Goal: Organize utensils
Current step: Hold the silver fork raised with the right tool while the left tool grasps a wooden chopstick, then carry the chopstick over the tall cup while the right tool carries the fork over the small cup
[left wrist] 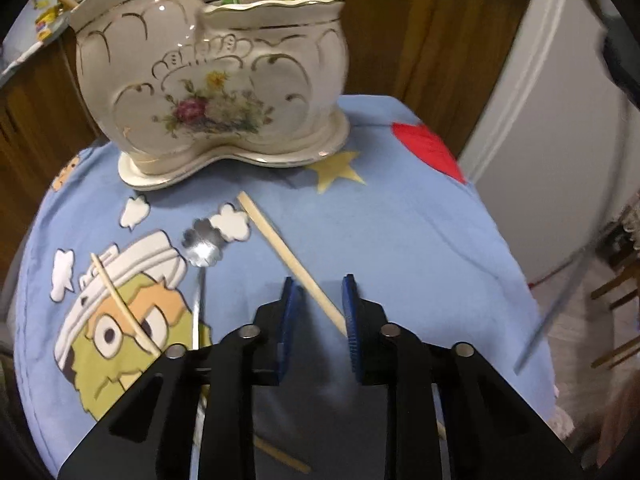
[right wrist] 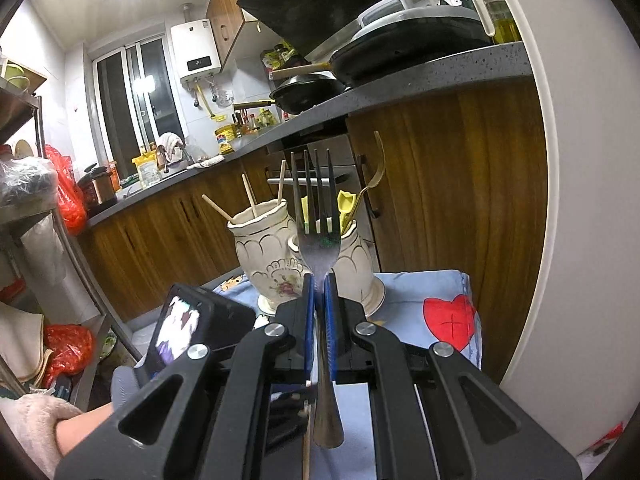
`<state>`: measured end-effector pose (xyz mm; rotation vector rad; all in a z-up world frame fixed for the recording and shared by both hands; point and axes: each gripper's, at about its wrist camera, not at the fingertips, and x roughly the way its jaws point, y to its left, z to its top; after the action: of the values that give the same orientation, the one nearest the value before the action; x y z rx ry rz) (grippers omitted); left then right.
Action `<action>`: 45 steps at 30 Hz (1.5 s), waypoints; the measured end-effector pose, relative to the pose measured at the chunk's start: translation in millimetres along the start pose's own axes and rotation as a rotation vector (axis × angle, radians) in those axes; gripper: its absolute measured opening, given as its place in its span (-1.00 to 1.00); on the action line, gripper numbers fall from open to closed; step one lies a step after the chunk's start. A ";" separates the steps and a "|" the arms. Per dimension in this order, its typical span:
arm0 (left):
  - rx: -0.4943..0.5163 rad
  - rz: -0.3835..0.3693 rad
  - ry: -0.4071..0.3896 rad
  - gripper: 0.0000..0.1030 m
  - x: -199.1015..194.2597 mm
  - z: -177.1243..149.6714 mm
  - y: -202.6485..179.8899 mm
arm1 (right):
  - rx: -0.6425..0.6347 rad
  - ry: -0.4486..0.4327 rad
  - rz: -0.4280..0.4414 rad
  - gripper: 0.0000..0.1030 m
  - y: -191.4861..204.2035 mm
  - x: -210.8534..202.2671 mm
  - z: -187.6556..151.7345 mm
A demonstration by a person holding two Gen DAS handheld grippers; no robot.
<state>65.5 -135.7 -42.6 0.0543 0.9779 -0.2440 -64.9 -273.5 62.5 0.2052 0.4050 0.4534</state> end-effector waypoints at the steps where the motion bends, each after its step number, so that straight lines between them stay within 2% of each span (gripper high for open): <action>1: -0.014 -0.002 -0.003 -0.70 4.3 3.0 1.3 | 0.000 0.002 0.003 -0.90 -1.0 0.4 -0.1; 9: -0.035 -0.035 -0.029 -0.84 10.7 7.4 11.6 | 0.006 0.009 0.012 -0.90 -4.1 2.9 -1.1; 12: -0.034 -0.059 -0.055 -0.92 -0.8 3.2 17.9 | 0.014 0.006 0.016 -0.90 -5.6 4.4 -0.4; 26: -0.020 -0.151 -0.129 -0.92 -49.4 -25.4 53.1 | -0.009 0.027 0.025 -0.90 7.5 17.0 -1.1; 31: -0.003 -0.180 -0.193 -0.92 -76.0 -41.0 72.0 | -0.013 0.027 0.029 -0.90 11.4 23.7 -1.3; 34: -0.012 -0.220 -0.284 -0.92 -92.7 -42.1 84.7 | -0.008 0.023 0.032 -0.90 12.5 25.5 -1.5; 36: -0.006 -0.231 -0.385 -0.92 -106.9 -38.1 94.3 | -0.011 0.018 0.033 -0.90 16.0 27.9 -0.7; 41: -0.015 -0.284 -0.621 -0.92 -129.0 -6.5 109.4 | -0.020 -0.012 0.026 -0.90 22.6 32.9 8.5; 45: -0.022 -0.279 -0.740 -0.92 -140.7 30.0 118.9 | -0.015 -0.045 0.034 -0.90 23.9 38.9 29.2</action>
<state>41.9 0.6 82.9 -0.1849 0.2466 -0.4678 -29.7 -237.4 82.6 0.2072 0.3547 0.4840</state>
